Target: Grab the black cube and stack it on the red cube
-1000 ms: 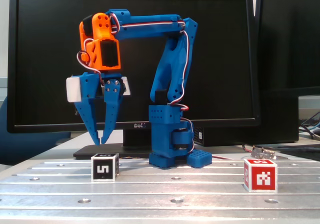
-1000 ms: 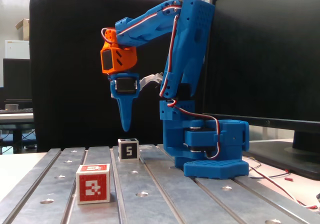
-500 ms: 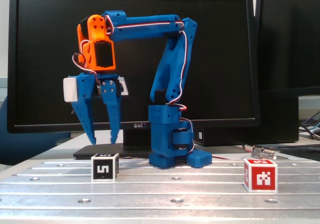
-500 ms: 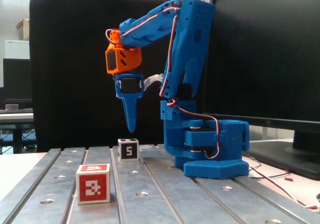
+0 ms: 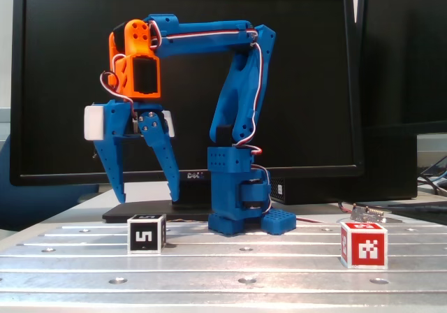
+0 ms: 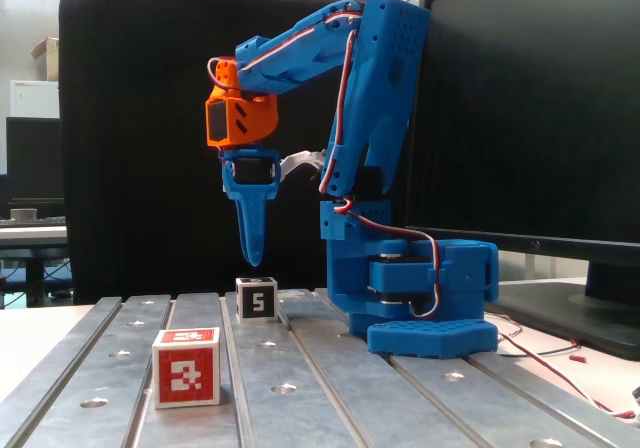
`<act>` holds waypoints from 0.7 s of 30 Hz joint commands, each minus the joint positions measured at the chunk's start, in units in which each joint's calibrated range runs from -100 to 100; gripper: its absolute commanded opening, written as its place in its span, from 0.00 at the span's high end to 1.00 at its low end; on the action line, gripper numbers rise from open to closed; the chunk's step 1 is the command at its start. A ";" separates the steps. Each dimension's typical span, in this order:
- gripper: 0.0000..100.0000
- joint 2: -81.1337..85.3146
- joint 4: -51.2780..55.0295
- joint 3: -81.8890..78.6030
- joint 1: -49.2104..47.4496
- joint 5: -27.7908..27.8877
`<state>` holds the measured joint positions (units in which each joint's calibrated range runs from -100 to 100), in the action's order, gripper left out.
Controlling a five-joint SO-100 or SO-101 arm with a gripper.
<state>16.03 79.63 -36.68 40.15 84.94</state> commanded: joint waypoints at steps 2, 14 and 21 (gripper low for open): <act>0.71 1.35 -0.41 0.10 0.05 0.23; 0.71 1.35 -8.96 -8.41 0.35 0.23; 0.72 1.27 -9.13 -8.41 0.13 0.28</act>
<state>16.03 70.69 -45.20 40.22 84.94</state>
